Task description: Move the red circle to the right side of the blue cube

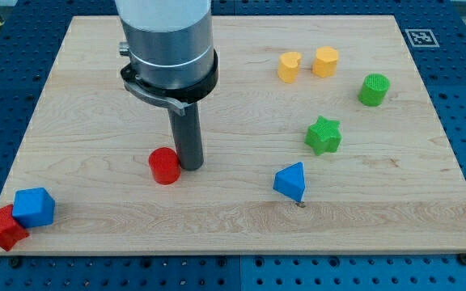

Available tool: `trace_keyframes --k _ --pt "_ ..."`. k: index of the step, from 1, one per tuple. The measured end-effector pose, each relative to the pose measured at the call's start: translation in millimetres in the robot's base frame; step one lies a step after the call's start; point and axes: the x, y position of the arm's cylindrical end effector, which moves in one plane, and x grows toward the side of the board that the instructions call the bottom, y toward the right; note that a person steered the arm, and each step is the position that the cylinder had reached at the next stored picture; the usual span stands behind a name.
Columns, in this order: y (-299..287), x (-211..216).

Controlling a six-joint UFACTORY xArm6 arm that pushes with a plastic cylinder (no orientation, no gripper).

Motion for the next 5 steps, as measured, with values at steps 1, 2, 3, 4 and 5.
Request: trace_keyframes --k 1,2,3,4,5 --pt "-8 0" --pt "-15 0" --pt "-24 0" --pt "-37 0" --pt "-51 0"
